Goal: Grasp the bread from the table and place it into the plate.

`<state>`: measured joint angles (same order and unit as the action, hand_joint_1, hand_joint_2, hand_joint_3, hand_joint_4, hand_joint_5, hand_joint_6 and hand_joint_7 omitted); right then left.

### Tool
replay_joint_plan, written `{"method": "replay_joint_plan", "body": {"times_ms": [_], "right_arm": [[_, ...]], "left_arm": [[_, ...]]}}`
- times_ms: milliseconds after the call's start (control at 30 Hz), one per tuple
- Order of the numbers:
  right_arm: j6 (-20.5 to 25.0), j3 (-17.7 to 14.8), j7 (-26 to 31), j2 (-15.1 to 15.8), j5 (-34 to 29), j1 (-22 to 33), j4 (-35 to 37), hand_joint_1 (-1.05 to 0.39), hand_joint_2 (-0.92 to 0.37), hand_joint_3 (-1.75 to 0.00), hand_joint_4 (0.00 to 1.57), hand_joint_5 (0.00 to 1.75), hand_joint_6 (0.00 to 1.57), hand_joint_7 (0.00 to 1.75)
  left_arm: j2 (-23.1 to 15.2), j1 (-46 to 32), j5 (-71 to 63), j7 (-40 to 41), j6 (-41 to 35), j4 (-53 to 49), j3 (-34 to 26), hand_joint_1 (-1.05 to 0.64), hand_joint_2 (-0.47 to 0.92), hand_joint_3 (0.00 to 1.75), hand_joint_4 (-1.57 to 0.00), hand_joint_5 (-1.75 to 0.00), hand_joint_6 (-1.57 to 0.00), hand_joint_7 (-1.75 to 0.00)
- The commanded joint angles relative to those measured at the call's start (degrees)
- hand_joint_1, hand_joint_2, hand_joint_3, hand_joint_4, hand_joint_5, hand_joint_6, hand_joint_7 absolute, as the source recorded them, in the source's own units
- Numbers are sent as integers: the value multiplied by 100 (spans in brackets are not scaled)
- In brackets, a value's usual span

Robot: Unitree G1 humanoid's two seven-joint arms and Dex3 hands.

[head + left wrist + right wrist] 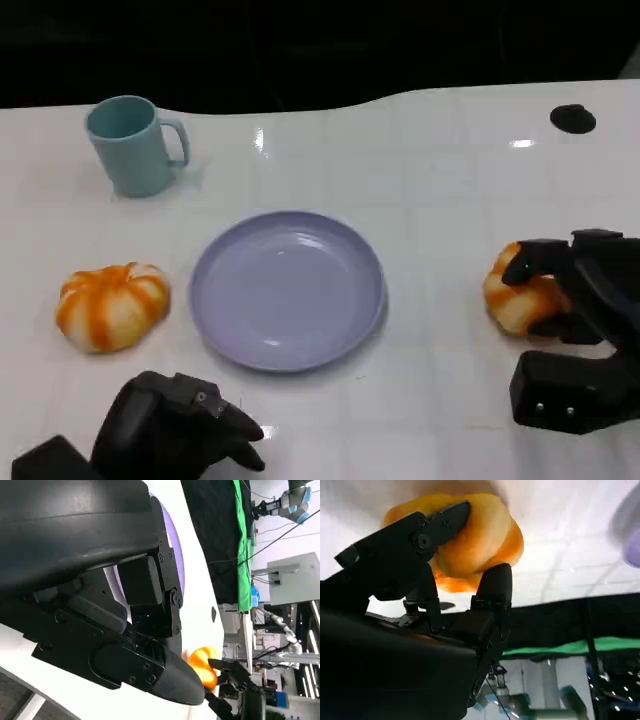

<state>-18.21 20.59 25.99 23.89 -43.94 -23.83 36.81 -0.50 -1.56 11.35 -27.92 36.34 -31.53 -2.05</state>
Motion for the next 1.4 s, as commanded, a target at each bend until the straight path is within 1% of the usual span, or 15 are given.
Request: {"method": "replay_joint_plan", "body": {"times_ms": [33, 100, 167, 233, 267, 300, 367, 467, 567, 733, 833, 933, 1100, 1267, 1400], "right_arm": [[-404, -87, 346, 105, 95, 138, -146, 11, -81, -2, 94, 175, 94, 135], [-595, -140, 376, 93, 174, 199, -313, 10, -81, -4, 97, 175, 99, 130], [-722, -179, 330, 71, 258, 251, -500, 12, -82, -6, 98, 175, 100, 130], [-863, -195, 271, 27, 347, 284, -662, 14, -41, -88, 101, 174, 102, 127], [-919, -198, 231, -10, 398, 297, -747, 14, -29, -112, 101, 175, 103, 127], [-938, -198, 173, -45, 439, 310, -832, 14, -20, -129, 103, 175, 103, 128], [-906, -184, 33, -159, 503, 333, -1025, 14, -15, -139, 104, 175, 103, 129], [-964, -149, -139, -340, 591, 293, -1115, 14, -14, -146, 105, 175, 103, 133], [-1007, -74, -142, -539, 521, 167, -1035, 12, -12, -150, 105, 175, 100, 138], [-1163, 101, 85, -893, 356, -128, -706, 11, -9, -154, 106, 172, 102, 132], [-1152, 197, 226, -1134, 230, -327, -434, 6, -11, -152, 105, 174, 100, 138], [-1154, 310, 325, -1348, 160, -531, -138, 3, -12, -150, 104, 175, 98, 140], [-1185, 485, 515, -1664, 38, -902, 386, -1, -16, -147, 103, 175, 91, 152], [-1194, 613, 723, -2023, 65, -1297, 1044, -4, -20, -143, 102, 175, 88, 155], [-1134, 685, 779, -2216, 97, -1521, 1423, -4, -21, -139, 98, 175, 90, 144]], "left_arm": [[-40, -56, -11, 40, 20, 28, -8, -105, 91, 0, -146, -64, -157, -23], [-32, -83, -12, 35, 19, 59, 3, -105, 91, 0, -146, -64, -157, -23], [-25, -85, -20, 43, 40, 64, 8, -105, 90, 0, -146, -64, -157, -23], [-25, -77, -32, 62, 36, 68, 7, -105, 91, 0, -146, -64, -157, -23], [-26, -73, -40, 77, 26, 71, 5, -105, 91, 0, -146, -64, -157, -23], [-26, -70, -40, 85, 11, 75, 1, -105, 91, 0, -146, -64, -157, -24], [-34, -49, -32, 74, 20, 47, -9, -105, 91, 0, -146, -64, -157, -24], [-43, -39, 11, 21, -24, 51, -7, -105, 91, 0, -145, -64, -157, -23], [-45, -46, 32, 1, -52, 65, -3, -105, 90, 0, -145, -63, -157, -23], [-48, -70, 19, 3, -63, 103, 12, -105, 89, 0, -145, -63, -157, -23], [-44, -87, 38, -15, -97, 128, 22, -105, 89, 0, -145, -63, -157, -22], [-44, -99, 7, 9, -89, 142, 31, -105, 89, 0, -145, -63, -157, -22], [-47, -102, -3, 16, -90, 139, 38, -105, 89, 0, -145, -63, -157, -22], [-39, -117, -42, 68, -107, 162, 52, -105, 89, 0, -146, -63, -157, -23], [-28, -114, -2, 22, -101, 156, 61, -105, 89, 0, -146, -63, -157, -23]]}}
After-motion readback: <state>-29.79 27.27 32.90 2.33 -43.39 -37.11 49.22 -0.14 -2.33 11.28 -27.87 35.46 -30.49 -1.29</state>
